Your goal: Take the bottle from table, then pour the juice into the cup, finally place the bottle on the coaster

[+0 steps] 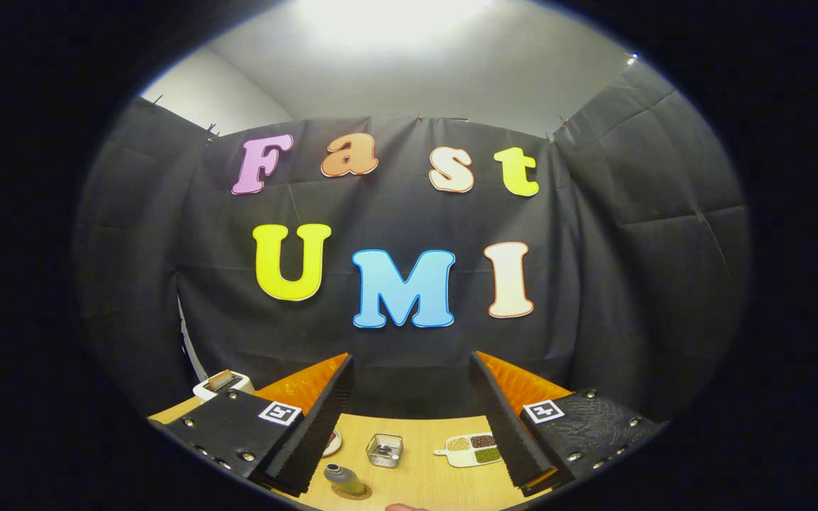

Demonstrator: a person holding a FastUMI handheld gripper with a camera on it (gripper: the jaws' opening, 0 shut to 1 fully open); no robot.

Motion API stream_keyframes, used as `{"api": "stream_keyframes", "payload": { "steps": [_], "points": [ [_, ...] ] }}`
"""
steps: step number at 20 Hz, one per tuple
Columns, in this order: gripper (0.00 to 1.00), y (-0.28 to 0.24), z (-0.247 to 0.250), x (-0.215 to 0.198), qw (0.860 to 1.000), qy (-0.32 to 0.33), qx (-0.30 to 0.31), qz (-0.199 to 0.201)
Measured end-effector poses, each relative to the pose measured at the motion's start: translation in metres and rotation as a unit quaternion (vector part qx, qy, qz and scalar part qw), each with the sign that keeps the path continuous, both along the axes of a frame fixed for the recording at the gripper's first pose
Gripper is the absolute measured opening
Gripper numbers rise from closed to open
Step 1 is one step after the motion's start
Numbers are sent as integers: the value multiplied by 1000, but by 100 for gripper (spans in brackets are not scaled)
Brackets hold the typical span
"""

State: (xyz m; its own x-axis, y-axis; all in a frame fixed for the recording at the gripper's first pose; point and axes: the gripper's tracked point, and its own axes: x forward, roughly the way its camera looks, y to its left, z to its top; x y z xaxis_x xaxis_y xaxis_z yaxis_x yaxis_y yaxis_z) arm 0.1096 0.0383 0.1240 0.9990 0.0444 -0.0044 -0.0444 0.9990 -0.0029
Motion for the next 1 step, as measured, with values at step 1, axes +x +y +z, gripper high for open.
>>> {"api": "stream_keyframes", "payload": {
  "steps": [1],
  "points": [
    [98, 0, -1, -1, 1000, 2, 2, 3]
  ]
}}
